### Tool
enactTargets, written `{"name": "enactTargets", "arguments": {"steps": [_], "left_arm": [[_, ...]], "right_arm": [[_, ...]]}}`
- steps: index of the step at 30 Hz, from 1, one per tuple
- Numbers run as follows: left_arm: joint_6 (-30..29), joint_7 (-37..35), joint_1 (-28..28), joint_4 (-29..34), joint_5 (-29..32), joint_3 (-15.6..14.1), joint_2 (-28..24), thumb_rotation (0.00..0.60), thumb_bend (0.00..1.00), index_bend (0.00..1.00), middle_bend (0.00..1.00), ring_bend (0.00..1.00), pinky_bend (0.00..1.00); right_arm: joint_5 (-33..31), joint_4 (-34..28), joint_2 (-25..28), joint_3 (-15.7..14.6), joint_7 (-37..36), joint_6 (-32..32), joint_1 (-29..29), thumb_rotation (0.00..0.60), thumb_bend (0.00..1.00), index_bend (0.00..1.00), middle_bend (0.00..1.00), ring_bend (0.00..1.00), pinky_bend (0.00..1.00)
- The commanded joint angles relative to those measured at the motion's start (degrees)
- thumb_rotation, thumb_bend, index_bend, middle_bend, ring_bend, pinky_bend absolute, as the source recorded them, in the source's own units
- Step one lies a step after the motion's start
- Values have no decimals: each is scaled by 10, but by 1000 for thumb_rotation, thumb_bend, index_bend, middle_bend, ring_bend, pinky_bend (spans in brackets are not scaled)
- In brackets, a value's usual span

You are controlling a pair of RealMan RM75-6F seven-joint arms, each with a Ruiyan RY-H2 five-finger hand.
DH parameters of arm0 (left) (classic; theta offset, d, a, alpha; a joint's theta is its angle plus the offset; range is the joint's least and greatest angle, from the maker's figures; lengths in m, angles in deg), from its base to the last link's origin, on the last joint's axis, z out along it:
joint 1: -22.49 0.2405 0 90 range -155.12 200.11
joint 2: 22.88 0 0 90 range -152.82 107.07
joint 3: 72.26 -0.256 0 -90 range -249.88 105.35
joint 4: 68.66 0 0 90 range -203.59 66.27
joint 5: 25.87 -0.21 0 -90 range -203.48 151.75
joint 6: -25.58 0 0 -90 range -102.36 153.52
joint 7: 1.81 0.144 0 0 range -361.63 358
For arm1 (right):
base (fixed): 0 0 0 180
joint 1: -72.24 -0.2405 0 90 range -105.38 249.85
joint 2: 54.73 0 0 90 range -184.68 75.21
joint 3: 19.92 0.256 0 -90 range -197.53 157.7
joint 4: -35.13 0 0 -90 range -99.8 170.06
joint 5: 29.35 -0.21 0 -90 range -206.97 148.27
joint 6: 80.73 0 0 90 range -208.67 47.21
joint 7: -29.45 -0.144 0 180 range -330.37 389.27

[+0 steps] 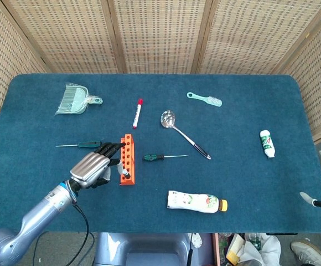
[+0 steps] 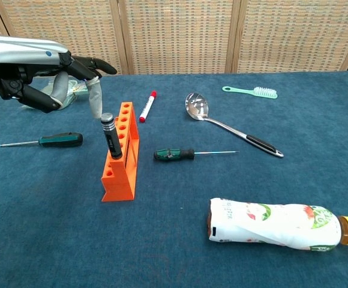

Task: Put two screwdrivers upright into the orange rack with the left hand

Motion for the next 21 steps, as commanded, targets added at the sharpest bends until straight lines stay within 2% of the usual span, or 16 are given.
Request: {"name": "enactTargets", "arguments": {"steps": [1,5,8,10,11,12,14,15,21], "left_arm": [[-3,11,-4,2,14,-2,1,600,1000,475,0,0,0],[-12,-11,3,3,5,5,4,600,1000,468,0,0,0],[-26,-46,16,3,-22,14,-4,600,987,357,0,0,0],[-40,-63,27,-1,-40,18,-13,600,810,258,0,0,0],[-50,-62,33,-5,-44,19,-17,600,539,198,0,0,0],[-56,-56,35,-10,-44,18,-20,600,318,153,0,0,0],[-66,-35,38,-19,-34,16,-20,600,43,78,0,0,0],[-69,-22,37,-26,-25,16,-19,600,0,51,0,0,0],[-80,44,25,-122,59,17,45,600,0,42,0,0,0]], "right_arm": [[0,0,0,0,0,0,0,600,0,0,0,0,0],[-2,0,0,1,0,1,0,600,0,0,0,0,0],[-2,1,0,1,-1,2,-1,600,0,0,0,0,0],[-2,1,0,1,-2,2,-1,600,0,0,0,0,0],[-2,1,1,1,-2,2,-1,600,0,0,0,0,0],[-1,1,0,0,-3,2,-1,600,0,0,0,0,0],[0,0,1,0,-3,1,-1,600,0,0,0,0,0],[1,0,1,0,-2,1,-1,600,0,0,0,0,0],[-3,0,-1,1,5,3,-1,600,0,0,0,0,0]]}}
